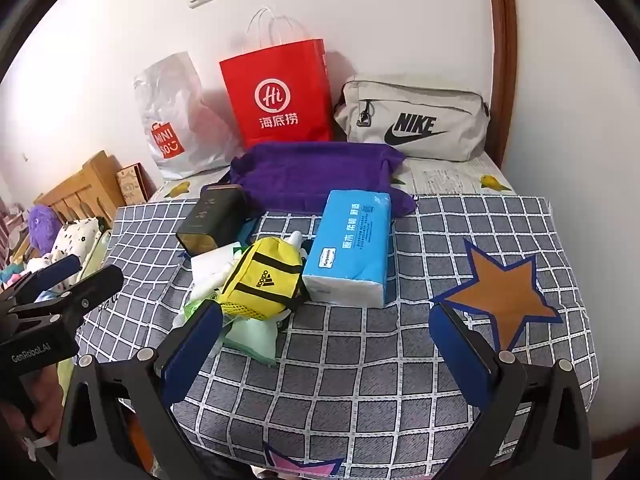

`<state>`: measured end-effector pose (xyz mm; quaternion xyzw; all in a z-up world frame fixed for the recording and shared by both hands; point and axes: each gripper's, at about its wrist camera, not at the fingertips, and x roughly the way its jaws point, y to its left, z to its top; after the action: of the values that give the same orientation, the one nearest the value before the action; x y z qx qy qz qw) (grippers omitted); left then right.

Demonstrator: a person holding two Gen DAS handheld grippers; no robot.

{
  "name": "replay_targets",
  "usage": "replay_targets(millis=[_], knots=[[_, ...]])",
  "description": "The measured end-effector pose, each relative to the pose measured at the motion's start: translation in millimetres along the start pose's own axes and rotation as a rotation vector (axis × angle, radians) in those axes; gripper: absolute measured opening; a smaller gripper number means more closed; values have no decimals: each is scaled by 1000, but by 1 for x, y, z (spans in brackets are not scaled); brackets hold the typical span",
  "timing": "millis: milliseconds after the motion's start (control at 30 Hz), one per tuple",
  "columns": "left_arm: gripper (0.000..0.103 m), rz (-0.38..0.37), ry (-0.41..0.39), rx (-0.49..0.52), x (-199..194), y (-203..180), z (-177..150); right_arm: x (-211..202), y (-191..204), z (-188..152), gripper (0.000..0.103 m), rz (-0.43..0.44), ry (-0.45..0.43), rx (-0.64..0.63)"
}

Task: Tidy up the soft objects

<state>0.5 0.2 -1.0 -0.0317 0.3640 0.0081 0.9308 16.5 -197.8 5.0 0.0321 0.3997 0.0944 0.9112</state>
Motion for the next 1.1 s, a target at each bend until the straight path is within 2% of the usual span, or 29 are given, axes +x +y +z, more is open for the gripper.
replay_targets(millis=[200, 333, 1100], knots=[[103, 10, 32, 21, 3, -9, 5, -2, 1, -1, 102, -12, 5, 1], [103, -17, -4, -2, -5, 1, 1, -5, 7, 1, 102, -18, 5, -8], [103, -14, -18, 2, -15, 4, 0, -11, 19, -1, 102, -12, -2, -45]])
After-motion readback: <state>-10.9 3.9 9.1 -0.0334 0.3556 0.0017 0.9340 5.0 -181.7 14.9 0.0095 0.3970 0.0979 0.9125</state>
